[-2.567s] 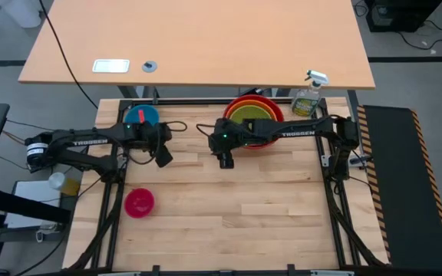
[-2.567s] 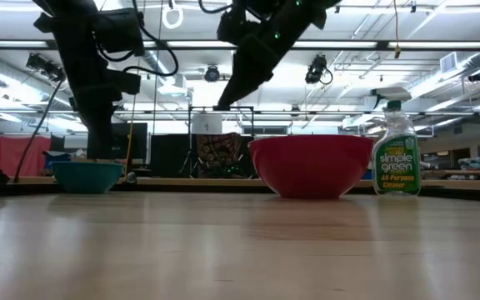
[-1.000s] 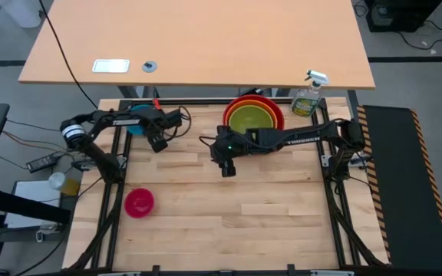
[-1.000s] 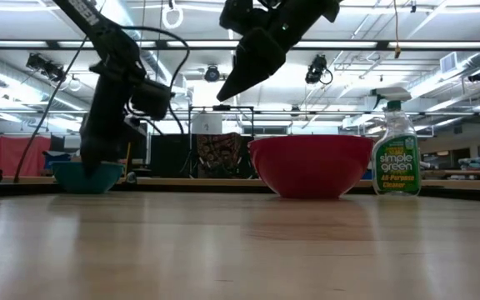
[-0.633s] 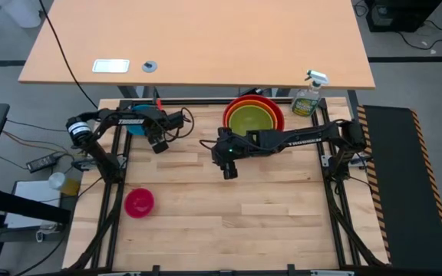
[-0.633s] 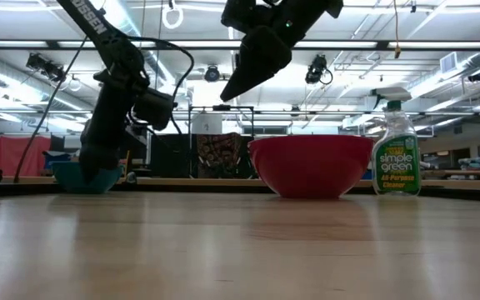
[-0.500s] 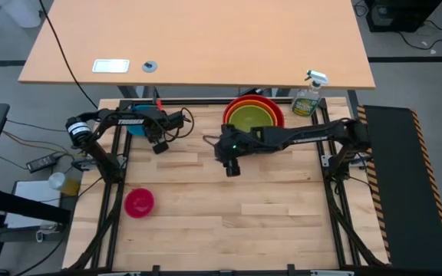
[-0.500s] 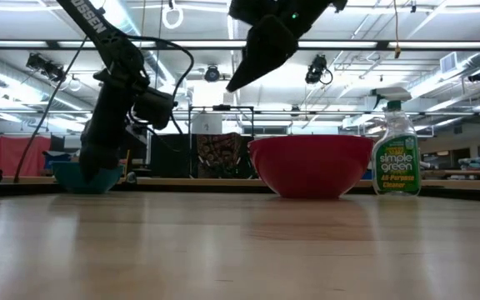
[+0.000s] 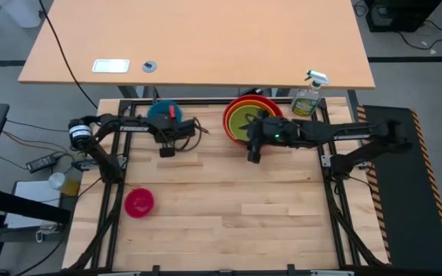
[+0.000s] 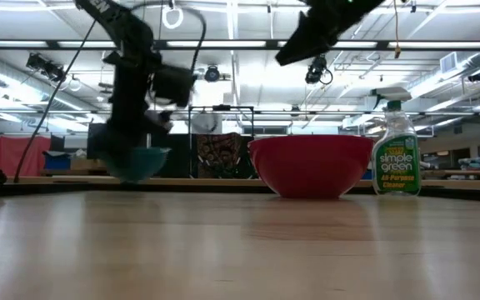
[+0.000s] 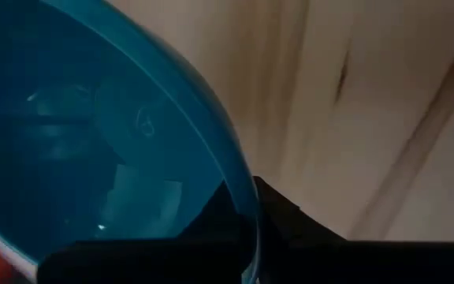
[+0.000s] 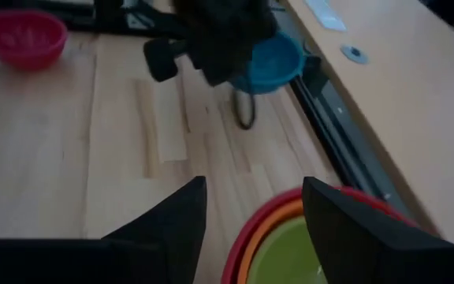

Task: Nest bowls inside each other
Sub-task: Stack the blue bowl on top of the light green bowl

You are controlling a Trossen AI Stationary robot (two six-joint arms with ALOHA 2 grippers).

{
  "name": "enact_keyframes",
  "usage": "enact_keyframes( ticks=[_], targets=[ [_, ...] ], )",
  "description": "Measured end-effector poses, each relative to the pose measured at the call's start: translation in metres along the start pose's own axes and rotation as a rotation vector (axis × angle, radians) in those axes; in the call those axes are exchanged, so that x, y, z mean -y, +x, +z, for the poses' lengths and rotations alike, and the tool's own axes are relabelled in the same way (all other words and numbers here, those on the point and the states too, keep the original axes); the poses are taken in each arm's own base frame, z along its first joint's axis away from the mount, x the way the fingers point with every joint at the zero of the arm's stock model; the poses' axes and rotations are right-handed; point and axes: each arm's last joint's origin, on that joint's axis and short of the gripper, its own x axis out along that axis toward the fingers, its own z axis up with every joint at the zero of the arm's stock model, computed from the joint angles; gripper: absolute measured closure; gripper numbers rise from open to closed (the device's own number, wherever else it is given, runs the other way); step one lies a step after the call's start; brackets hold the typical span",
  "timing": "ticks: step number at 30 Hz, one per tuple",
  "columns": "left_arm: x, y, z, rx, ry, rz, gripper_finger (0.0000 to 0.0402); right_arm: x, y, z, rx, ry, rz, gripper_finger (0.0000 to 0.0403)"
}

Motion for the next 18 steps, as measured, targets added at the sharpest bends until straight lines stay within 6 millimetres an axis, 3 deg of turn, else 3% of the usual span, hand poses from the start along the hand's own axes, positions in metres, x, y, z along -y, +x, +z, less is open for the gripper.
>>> enact_keyframes(
  ticks=[4, 11, 15, 18],
  targets=[
    [0.002, -0.041, 0.024, 0.133, 0.135, 0.183, 0.0393, 0.006, -0.012, -0.011, 0.017, 0.096, 0.012, 0.0198],
    [0.008, -0.108, 0.063, 0.488, 0.396, 0.343, 0.0393, 0.005, -0.034, -0.019, 0.027, 0.167, 0.013, 0.0205],
    [0.01, -0.128, 0.078, 0.716, 0.566, 0.368, 0.0393, 0.004, -0.05, -0.022, 0.023, 0.183, -0.02, 0.0206],
    [0.005, -0.133, 0.086, 0.874, 0.601, 0.35, 0.0393, 0.002, -0.063, -0.023, 0.027, 0.192, 0.001, 0.0206]
  ],
)
